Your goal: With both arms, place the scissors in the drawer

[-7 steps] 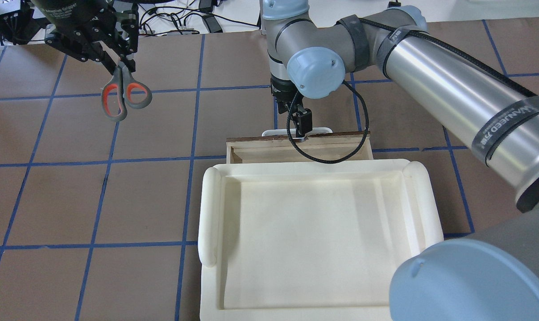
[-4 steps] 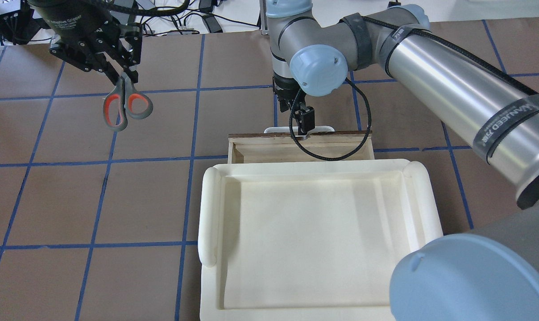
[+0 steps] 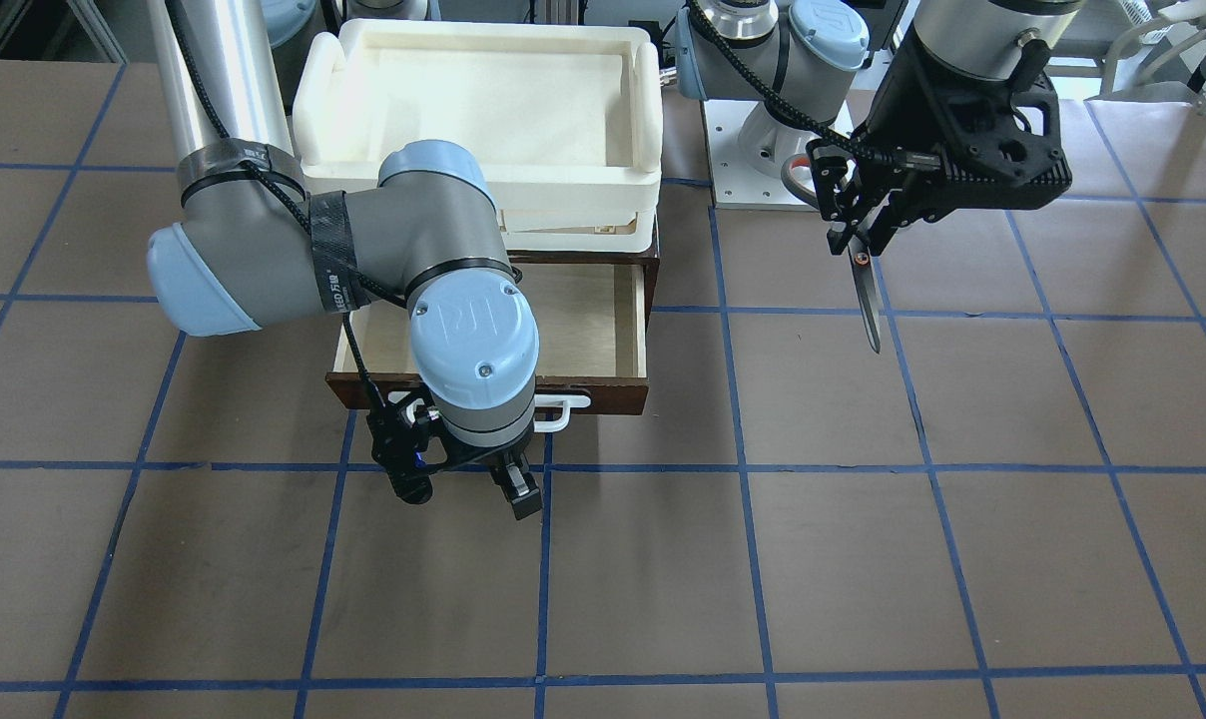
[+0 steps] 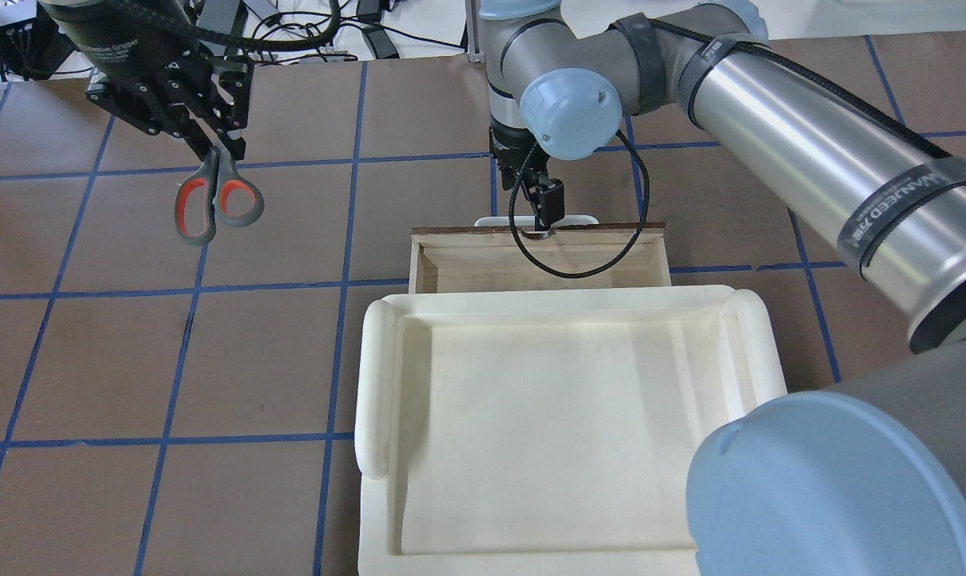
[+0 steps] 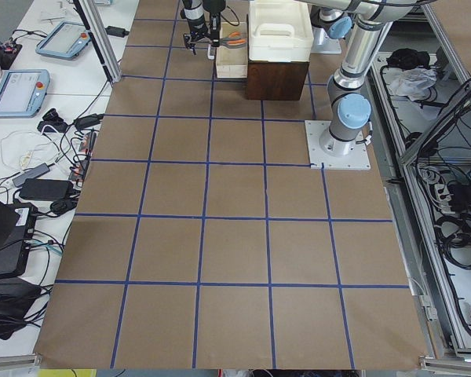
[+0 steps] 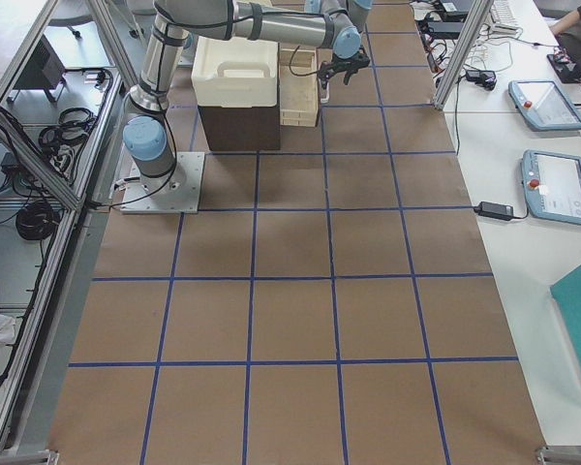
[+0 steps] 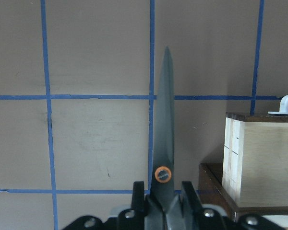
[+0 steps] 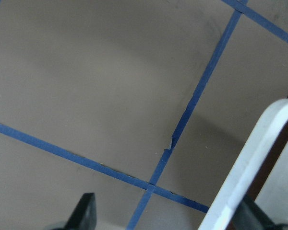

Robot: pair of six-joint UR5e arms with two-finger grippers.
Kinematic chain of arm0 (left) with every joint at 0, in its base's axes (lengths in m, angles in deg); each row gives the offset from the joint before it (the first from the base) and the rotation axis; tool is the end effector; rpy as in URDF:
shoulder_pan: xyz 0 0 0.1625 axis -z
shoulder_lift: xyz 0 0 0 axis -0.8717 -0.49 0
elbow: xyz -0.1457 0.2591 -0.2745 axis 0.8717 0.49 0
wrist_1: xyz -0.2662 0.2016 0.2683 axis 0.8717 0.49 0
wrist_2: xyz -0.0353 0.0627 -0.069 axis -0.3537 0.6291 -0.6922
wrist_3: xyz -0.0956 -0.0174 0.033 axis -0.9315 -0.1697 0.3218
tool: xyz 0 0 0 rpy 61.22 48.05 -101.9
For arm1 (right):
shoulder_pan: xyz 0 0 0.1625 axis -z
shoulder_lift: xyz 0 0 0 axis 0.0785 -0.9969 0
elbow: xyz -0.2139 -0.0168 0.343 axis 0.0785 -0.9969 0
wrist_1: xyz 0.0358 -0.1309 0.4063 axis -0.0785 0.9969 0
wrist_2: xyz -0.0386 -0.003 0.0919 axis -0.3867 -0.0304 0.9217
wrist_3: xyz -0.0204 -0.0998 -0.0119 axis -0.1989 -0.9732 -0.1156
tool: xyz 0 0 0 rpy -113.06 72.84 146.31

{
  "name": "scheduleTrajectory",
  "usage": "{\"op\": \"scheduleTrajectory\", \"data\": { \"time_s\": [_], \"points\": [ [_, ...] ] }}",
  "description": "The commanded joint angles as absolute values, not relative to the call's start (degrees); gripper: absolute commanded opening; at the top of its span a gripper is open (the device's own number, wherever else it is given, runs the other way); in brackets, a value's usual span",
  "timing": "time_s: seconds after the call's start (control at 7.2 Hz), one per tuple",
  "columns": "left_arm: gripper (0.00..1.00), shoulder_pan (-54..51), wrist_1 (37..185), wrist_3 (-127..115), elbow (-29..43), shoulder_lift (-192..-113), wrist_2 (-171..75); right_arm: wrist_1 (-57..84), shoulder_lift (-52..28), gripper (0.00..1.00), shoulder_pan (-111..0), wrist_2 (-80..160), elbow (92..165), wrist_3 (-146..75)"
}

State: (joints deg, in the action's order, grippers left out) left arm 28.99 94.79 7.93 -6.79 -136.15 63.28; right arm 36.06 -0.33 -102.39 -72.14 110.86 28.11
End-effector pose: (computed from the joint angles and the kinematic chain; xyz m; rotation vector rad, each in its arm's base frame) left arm -0.1306 -0.5257 0.5297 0.0319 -3.1372 -0.0095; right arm 0.3282 -0.6192 0.2736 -1.6045 -2.5925 -0.1388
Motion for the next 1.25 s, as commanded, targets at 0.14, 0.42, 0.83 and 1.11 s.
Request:
{"op": "scheduleTrajectory", "data": {
  "time_s": [0.14,0.42,0.83,1.11],
  "points": [
    [0.13,28.99,94.78,8.04,-6.7,-136.15,63.44,36.07,-0.04,1.0,-101.59,-72.14,110.05,26.59],
    [0.14,28.99,94.78,7.96,-6.7,-136.24,63.61,36.07,0.66,1.0,-101.23,-72.14,109.7,26.32],
    [0.14,28.99,94.87,7.95,-6.7,-135.98,63.7,36.59,1.37,1.0,-101.14,-72.14,108.91,25.26],
    [0.14,28.99,94.87,8.04,-6.7,-136.07,63.7,36.59,1.45,1.0,-101.14,-72.05,108.12,25.17]
  ]
}}
